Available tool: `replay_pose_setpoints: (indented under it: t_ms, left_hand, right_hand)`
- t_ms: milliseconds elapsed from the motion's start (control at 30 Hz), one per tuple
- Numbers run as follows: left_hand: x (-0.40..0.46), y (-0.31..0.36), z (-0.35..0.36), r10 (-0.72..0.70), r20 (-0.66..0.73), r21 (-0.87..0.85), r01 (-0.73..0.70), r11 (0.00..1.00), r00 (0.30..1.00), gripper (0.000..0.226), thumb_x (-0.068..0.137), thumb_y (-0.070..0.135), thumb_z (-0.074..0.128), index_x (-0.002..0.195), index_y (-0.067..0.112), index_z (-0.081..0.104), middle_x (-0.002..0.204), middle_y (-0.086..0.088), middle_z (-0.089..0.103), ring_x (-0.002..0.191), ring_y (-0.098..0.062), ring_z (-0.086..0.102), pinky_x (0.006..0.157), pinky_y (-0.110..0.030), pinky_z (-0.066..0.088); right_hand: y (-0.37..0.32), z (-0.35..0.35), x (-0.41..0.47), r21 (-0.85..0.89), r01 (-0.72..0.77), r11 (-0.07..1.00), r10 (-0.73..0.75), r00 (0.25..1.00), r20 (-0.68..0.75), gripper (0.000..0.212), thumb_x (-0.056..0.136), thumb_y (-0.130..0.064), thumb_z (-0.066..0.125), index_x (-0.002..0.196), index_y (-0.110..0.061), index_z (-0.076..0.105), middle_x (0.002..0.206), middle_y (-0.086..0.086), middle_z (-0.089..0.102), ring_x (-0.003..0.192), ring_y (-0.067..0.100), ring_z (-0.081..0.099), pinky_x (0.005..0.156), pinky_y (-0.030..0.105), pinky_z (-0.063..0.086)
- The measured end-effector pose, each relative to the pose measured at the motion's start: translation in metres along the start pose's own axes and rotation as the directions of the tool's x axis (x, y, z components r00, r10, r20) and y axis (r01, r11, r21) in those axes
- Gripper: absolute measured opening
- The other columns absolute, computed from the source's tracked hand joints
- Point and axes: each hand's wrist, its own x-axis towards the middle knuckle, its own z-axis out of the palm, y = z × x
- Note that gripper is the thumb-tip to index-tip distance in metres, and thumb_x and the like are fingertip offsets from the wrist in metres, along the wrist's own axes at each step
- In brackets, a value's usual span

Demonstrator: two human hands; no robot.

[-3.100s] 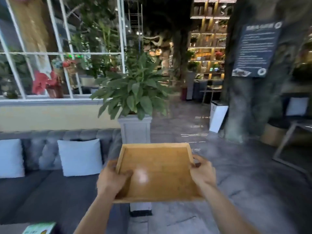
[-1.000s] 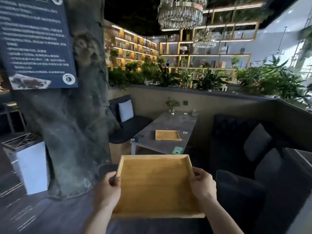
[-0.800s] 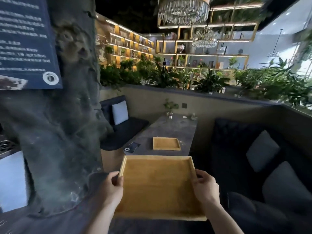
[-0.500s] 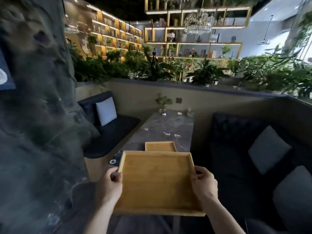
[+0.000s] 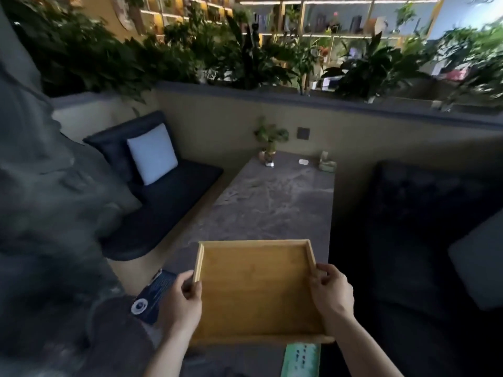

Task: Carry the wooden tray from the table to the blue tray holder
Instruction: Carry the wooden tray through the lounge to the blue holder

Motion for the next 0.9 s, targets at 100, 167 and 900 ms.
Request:
replay_pose_setpoints:
  t_ms: [100,167,900]
  left_hand:
    - [0.048,-0.004,0.036,-0.060,0.024,0.021,0.060,0.998,0.998,0.022,0.094,0.022,0.060,0.115,0.027,0.062,0.097,0.004,0.067,0.088,-0.022,0.065,0.072,-0.035,0.052]
    - [0.079,-0.012,0.059,-0.091,0.060,0.035,0.089,0.995,0.994,0.020,0.094,0.022,0.061,0.111,0.033,0.060,0.094,0.005,0.067,0.088,-0.023,0.066,0.074,-0.038,0.055]
    - [0.214,-0.094,0.197,-0.320,0.105,0.319,0.273,0.907,0.942,0.039,0.084,0.019,0.071,0.117,0.037,0.058,0.107,0.005,0.073,0.096,-0.026,0.068,0.081,-0.042,0.054]
  right_hand:
    - [-0.005,0.029,0.054,-0.031,-0.028,0.999,0.028,1.000,0.002,0.038,0.086,-0.021,0.062,0.122,-0.033,0.068,0.103,0.006,0.074,0.088,0.030,0.068,0.071,0.032,0.049]
    - [-0.007,0.049,0.087,-0.046,-0.058,0.997,0.058,0.998,-0.001,0.038,0.087,-0.021,0.061,0.123,-0.034,0.068,0.103,0.005,0.075,0.088,0.029,0.068,0.069,0.031,0.047]
    - [0.058,0.189,0.249,-0.271,-0.287,0.919,0.309,0.950,0.043,0.049,0.080,-0.009,0.051,0.120,-0.029,0.071,0.097,-0.003,0.075,0.081,0.020,0.061,0.072,0.031,0.049]
